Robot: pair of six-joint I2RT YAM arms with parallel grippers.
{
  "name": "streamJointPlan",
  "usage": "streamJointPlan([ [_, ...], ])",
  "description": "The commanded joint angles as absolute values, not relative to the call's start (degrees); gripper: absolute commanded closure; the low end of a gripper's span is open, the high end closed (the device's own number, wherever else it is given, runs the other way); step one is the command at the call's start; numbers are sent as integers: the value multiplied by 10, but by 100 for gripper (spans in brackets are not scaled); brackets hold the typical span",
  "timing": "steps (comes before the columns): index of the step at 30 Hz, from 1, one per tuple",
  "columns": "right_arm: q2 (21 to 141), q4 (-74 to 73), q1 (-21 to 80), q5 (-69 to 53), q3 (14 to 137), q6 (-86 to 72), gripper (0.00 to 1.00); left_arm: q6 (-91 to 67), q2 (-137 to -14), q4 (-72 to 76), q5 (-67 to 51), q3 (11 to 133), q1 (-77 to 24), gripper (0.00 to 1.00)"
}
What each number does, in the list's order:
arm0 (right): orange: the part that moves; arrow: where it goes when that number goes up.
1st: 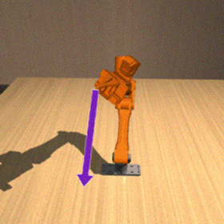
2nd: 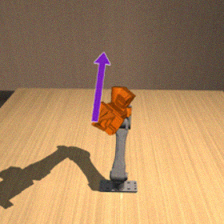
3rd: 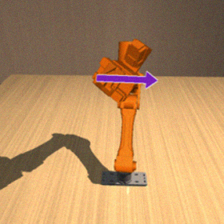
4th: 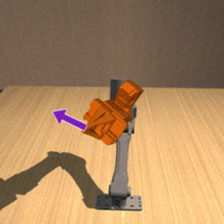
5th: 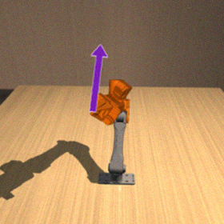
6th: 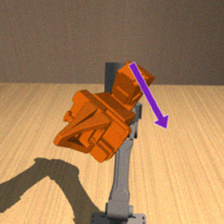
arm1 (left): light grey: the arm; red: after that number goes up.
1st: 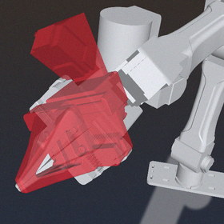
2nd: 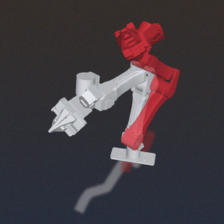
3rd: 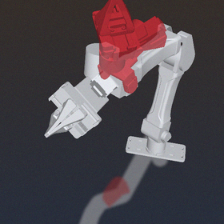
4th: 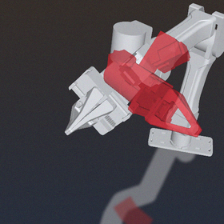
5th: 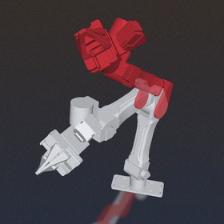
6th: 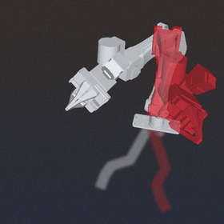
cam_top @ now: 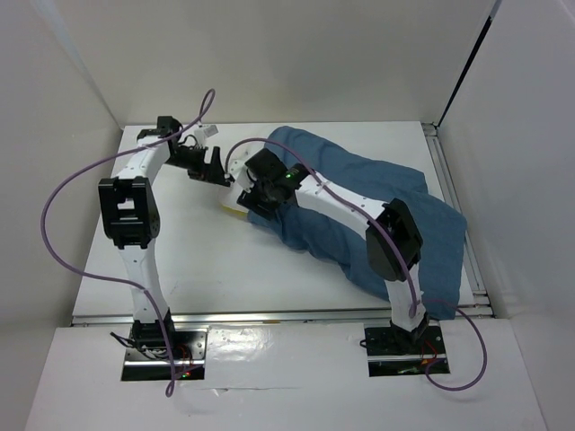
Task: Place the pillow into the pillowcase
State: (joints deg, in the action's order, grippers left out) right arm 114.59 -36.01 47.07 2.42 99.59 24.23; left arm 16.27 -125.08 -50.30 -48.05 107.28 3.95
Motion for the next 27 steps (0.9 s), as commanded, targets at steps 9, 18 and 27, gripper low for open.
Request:
streamJointPlan([
  [9,1167,-308,493,61,1042,271,21,161,-1325,-513,-527,1108,25,13],
  [18,1194,-327,511,61,1060,272,21,177,-1346,-526,-560,1109,19,100],
  [27,1242,-315,516,90,1070,272,21,192,-1321,-533,-549,1104,19,100],
])
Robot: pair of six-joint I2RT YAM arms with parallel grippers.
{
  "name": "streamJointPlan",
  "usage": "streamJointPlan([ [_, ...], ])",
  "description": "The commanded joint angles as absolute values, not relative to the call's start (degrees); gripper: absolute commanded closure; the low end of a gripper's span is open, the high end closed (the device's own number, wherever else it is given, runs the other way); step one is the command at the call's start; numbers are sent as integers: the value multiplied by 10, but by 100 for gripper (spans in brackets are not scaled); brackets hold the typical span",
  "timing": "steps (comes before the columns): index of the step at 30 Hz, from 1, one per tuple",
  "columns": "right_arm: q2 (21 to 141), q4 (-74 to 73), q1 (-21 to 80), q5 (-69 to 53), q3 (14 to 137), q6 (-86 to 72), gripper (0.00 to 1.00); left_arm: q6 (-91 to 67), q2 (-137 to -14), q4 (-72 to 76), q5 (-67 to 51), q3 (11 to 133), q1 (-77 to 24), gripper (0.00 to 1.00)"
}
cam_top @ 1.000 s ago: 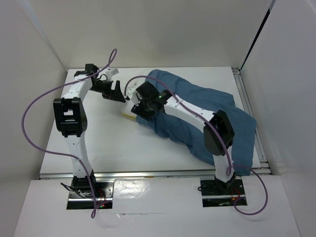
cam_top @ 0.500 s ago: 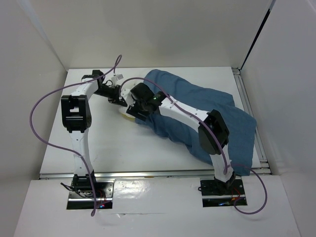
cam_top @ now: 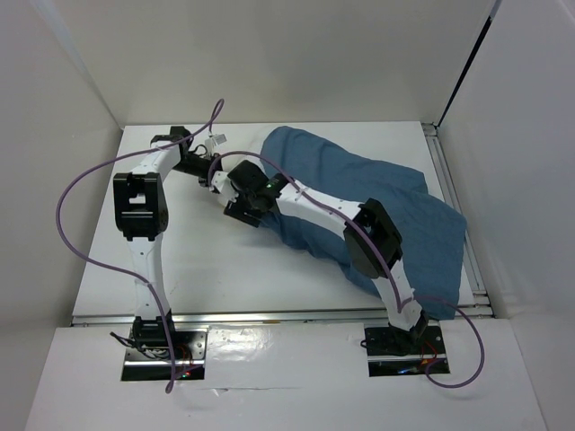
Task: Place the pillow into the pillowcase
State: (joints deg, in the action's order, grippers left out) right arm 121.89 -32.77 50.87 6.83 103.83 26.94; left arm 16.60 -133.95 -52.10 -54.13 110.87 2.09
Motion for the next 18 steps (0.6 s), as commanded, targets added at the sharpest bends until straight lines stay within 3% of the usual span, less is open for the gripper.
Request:
streamJointPlan([
  [1,1242,-316,516,91,1071,265,21,192,-1321,-533,-555,1104,19,100],
  [3,1253,-322,510,84,1077,258,27,192,-1316,-533,-555,1104,19,100],
  [7,1269,-344,504,60,1103,253,64,192,-1316,-533,-555,1104,19,100],
  [8,1269,-351,504,50,1109,248,80,192,-1316,-539,-555,1104,19,100],
  [12,1274,-368,504,27,1148,243,90,192,-1321,-539,-555,1109,19,100],
  [18,1291,-410,540,-3,1242,236,90,174,-1326,-533,-560,1121,19,100],
])
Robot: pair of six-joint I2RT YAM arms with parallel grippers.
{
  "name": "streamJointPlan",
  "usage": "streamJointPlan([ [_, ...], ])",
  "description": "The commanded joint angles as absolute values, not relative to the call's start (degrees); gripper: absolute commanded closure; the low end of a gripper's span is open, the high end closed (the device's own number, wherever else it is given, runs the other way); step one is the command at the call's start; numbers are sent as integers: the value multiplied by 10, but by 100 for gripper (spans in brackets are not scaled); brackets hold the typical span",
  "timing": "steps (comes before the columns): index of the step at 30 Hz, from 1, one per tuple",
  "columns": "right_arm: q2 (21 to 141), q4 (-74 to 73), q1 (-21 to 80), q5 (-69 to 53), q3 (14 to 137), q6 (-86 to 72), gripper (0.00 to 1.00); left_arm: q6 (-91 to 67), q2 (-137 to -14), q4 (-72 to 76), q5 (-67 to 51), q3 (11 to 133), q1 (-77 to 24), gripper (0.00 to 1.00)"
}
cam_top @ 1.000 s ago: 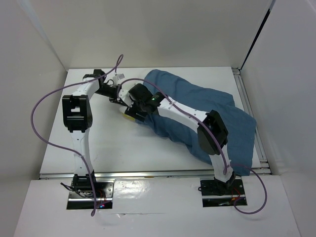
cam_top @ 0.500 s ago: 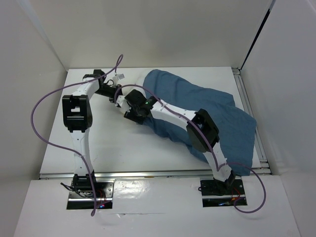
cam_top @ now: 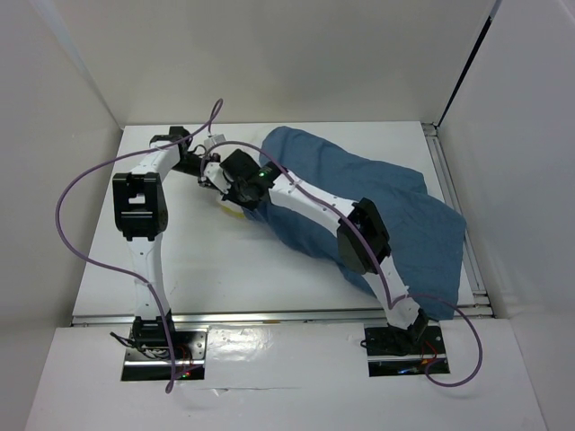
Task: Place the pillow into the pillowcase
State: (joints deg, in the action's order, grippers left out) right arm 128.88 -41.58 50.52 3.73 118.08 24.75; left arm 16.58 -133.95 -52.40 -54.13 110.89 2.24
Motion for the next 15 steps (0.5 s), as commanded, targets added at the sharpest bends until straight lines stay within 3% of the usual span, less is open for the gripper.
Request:
streamJointPlan([
  [1,1291,-419,546,-9,1254,236,89,174,-1326,-528,-560,1121,19,100],
  [5,1291,-430,560,-23,1254,236,86,168,-1326,-528,-565,1132,19,100],
  [9,1291,-425,560,-47,1254,236,100,163,-1332,-533,-580,1132,19,100],
  [15,1318,-419,570,-52,1284,241,100,163,-1360,-600,-681,1166,19,100],
])
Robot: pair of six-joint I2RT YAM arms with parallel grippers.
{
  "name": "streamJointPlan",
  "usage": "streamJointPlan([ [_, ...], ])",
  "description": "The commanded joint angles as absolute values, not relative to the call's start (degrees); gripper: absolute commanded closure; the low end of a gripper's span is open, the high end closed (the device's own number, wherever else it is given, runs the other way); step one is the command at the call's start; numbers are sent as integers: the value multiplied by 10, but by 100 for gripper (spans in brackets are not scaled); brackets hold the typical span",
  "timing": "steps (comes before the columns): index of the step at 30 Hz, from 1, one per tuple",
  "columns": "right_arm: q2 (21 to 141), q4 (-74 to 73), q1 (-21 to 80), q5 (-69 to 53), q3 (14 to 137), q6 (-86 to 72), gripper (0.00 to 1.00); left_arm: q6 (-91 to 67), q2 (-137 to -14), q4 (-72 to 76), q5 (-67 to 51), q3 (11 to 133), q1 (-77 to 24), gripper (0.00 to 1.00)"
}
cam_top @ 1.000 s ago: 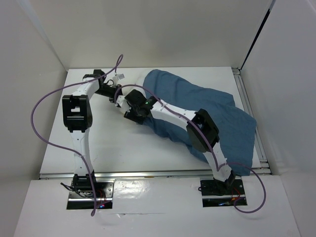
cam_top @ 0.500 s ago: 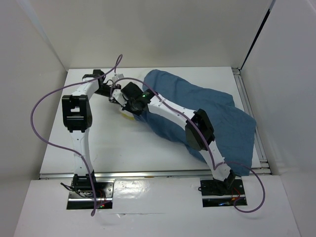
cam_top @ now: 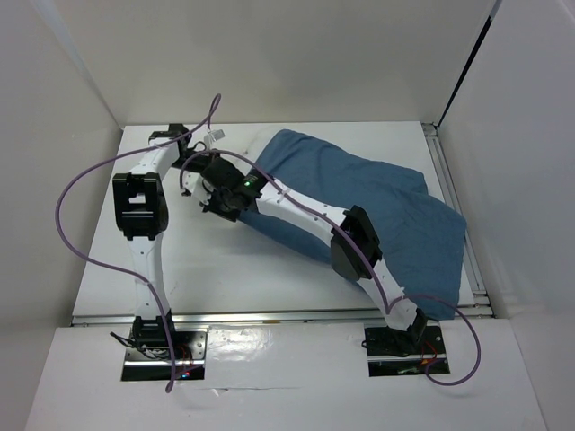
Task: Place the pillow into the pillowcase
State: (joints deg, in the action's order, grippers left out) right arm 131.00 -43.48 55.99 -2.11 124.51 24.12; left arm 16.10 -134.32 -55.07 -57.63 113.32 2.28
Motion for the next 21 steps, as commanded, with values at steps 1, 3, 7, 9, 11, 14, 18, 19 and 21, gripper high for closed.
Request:
streamJointPlan([
  [1,1318,-413,570,-52,1291,246,100,170,-1365,-619,-699,1174,19,100],
  [3,1331,-404,570,-45,1291,253,100,215,-1385,-699,-745,1192,19,100],
  [7,1344,-375,570,-31,1303,277,100,279,-1394,-785,-801,1168,8,100],
  [9,1350,-359,570,-26,1303,290,100,279,-1377,-785,-815,1124,1,100],
  [11,1362,-339,565,-25,1309,303,100,286,-1371,-785,-821,1113,1,100],
  [14,1379,-320,565,-20,1337,303,100,280,-1371,-785,-842,1119,-11,100],
  [18,1385,-303,565,-35,1355,297,100,268,-1393,-785,-882,1124,-25,100],
  [19,1385,-298,565,-50,1355,297,100,263,-1393,-785,-889,1124,-25,100],
  [21,1378,-282,565,-55,1355,284,100,263,-1399,-785,-897,1140,-45,100],
])
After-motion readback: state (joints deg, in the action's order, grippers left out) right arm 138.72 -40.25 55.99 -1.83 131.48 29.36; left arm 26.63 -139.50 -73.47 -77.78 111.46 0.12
